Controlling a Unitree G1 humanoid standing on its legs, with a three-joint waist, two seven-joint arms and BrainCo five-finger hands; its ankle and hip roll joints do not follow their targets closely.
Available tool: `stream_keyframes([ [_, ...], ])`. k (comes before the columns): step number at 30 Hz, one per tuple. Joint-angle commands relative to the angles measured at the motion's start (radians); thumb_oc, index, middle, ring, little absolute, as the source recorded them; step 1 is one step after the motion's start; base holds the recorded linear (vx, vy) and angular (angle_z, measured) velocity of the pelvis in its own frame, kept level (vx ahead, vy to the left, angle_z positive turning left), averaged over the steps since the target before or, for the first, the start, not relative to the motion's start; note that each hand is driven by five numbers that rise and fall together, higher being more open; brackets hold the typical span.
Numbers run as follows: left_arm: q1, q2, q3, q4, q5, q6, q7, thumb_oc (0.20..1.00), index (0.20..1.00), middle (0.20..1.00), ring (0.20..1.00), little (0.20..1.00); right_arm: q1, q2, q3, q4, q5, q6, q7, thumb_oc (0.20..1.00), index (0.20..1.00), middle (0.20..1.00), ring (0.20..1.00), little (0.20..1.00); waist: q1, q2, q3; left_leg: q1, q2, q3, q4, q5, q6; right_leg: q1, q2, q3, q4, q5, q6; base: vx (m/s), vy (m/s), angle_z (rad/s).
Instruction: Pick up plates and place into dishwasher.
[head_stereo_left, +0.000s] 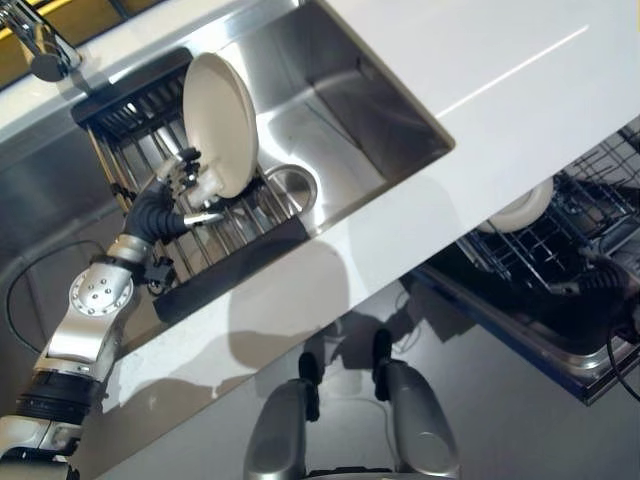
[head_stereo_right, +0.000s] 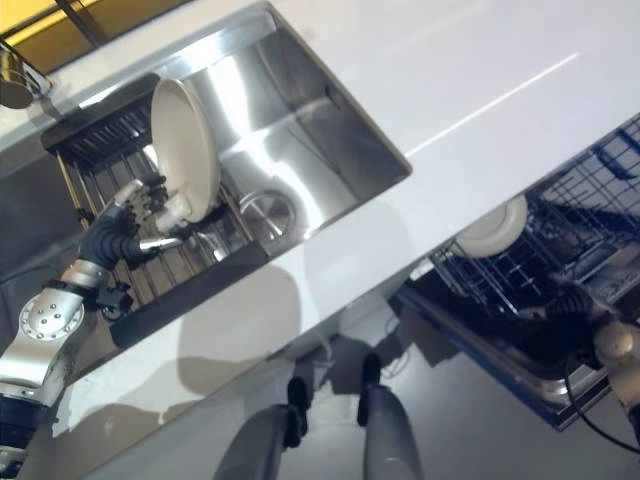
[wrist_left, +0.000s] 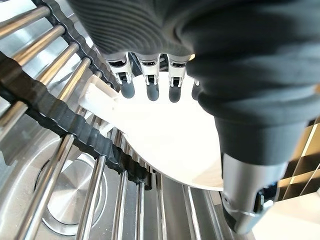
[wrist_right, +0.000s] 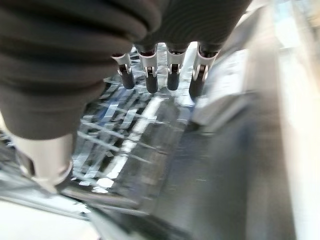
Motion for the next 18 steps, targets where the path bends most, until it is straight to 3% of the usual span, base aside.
stream_keyframes([
  [1,0.075,-0.013,0.068,-0.067,0.033,-0.024,-0.021,1.0,1.0,1.0,1.0,1.0,0.039,0.015,-0.031,0.038,0.008,0.0,-0.009,1.0,1.0,1.0,1.0,1.0,0.0,-0.061,-0.069,-0.063,0.007,0.073,0.052,0.041,0.029,0.071,0.033,0.039,-0.126,0.023,0.041,0.07,0.084,-0.05],
  [6,0.133,-0.056,0.103,-0.053,0.036,-0.026,-0.043,1.0,1.0,1.0,1.0,1.0,0.133,0.065,-0.209,-0.074,0.194,-0.061,-0.224,1.0,1.0,1.0,1.0,1.0,-0.014,-0.07,-0.146,0.029,-0.011,0.082,-0.006,0.023,0.042,0.156,0.034,0.063,-0.177,0.025,0.059,0.1,0.136,-0.03],
  [9,0.218,-0.135,0.151,-0.038,0.065,-0.06,-0.079,1.0,1.0,1.0,1.0,1.0,0.203,0.181,-0.391,-0.222,0.275,-0.114,-0.321,1.0,1.0,1.0,1.0,1.0,-0.027,-0.056,-0.207,0.089,-0.027,0.086,-0.056,0.01,0.048,0.209,0.039,0.086,-0.22,0.023,0.072,0.14,0.195,-0.08],
  [14,0.247,-0.197,0.159,-0.029,0.075,-0.062,-0.09,1.0,1.0,1.0,1.0,1.0,0.19,0.292,-0.473,-0.393,0.334,-0.172,-0.413,1.0,1.0,1.0,1.0,1.0,-0.03,-0.029,-0.268,0.156,-0.043,0.081,-0.105,-0.006,0.055,0.262,0.037,0.099,-0.262,0.023,0.087,0.07,0.161,-0.04],
  [18,0.249,-0.22,0.154,-0.024,0.075,-0.059,-0.08,1.0,1.0,1.0,1.0,1.0,0.143,0.342,-0.473,-0.563,0.325,-0.186,-0.488,1.0,1.0,1.0,1.0,1.0,-0.024,-0.019,-0.311,0.185,-0.053,0.076,-0.141,-0.006,0.056,0.278,0.032,0.1,-0.297,0.034,0.093,0.02,0.141,0.02],
])
